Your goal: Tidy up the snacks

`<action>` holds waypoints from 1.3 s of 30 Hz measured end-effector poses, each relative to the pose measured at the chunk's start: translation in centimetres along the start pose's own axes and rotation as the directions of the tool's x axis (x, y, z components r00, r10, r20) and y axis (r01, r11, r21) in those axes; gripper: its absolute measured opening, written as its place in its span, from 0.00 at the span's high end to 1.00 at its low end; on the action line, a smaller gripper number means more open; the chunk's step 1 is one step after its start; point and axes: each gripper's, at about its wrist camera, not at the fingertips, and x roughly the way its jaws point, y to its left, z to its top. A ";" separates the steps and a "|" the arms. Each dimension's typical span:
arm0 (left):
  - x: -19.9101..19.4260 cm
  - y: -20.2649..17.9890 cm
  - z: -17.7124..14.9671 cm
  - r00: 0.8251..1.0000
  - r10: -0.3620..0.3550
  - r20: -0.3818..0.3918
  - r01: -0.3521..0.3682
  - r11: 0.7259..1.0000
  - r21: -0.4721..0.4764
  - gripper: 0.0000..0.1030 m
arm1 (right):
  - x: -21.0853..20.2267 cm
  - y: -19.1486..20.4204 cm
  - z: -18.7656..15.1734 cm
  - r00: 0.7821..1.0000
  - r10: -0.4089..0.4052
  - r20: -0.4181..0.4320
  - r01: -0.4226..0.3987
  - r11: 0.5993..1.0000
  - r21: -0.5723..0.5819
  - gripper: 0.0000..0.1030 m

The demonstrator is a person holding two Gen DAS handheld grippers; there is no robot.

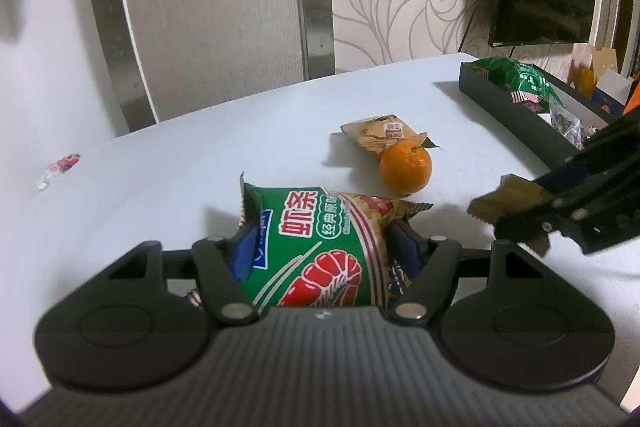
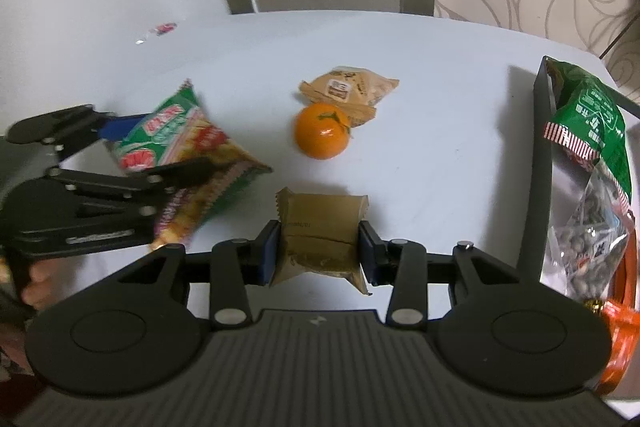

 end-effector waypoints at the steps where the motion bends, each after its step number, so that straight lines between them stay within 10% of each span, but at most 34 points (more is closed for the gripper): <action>1: 0.1 -0.2 0.1 1.000 0.005 0.000 -0.005 1.000 0.002 0.32 | -0.3 0.1 -0.1 1.000 0.006 0.002 -0.006 1.000 0.000 0.55; 39: -0.3 -7.0 5.0 0.996 -0.013 0.085 0.008 0.998 0.064 0.32 | -9.7 -2.3 -4.0 0.986 0.124 0.111 -0.140 0.979 0.147 0.55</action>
